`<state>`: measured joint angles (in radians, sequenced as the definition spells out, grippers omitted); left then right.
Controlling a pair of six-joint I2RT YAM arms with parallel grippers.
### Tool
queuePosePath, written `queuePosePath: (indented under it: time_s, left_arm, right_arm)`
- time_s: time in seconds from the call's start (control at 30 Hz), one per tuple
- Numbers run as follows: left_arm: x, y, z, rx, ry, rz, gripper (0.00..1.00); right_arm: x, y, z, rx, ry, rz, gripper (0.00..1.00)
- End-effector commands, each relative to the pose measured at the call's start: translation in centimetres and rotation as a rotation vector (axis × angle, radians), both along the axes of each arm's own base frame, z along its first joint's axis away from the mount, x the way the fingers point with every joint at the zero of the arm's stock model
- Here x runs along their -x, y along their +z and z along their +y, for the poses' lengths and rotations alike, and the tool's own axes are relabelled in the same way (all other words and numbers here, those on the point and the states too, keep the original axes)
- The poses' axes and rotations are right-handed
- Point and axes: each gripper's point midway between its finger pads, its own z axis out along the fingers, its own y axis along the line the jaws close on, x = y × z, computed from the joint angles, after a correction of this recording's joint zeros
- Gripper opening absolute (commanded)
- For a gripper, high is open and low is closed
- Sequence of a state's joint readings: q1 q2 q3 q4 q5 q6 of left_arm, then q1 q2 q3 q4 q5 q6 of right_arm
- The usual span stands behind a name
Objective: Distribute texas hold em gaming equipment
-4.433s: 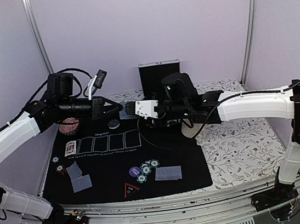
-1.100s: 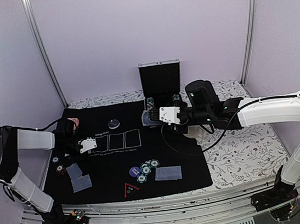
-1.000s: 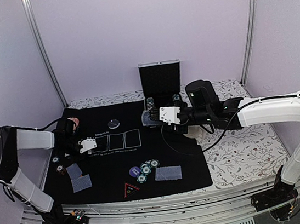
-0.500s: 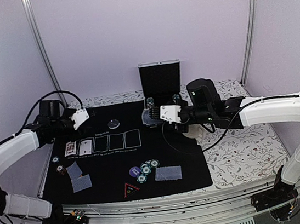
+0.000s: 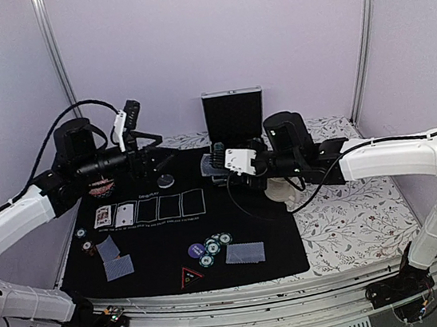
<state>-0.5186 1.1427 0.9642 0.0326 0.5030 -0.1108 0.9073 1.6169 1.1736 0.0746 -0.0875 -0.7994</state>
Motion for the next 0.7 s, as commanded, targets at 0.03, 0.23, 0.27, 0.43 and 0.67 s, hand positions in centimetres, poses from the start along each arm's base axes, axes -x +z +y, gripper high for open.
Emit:
queuePosePath:
  time_s: [0.03,0.23,0.27,0.43,0.67]
  left_arm:
    - [0.9,-3.0,-3.6,-0.001,-0.016,0.194,0.98]
    - [-0.2,-5.3,-5.4,-0.054,-0.002,0.198,0.98]
    - [-0.5,-5.8,-5.4,-0.066,0.006,0.203,0.98]
    - [-1.8,-7.4,-5.7,-0.101,0.049,0.237,0.92]
    - [-2.4,-8.5,-7.5,-0.094,0.007,0.312,0.89]
  right_arm:
    - [-0.5,0.6,1.2,-0.025,-0.017,0.012,0.41]
    - [-0.5,0.2,2.0,-0.020,-0.020,0.032,0.41]
    - [-0.4,0.1,2.1,-0.018,-0.018,0.035,0.41]
    - [-0.1,-0.3,2.4,-0.009,-0.010,0.044,0.41]
    - [-0.1,-0.6,2.8,-0.001,-0.005,0.047,0.41]
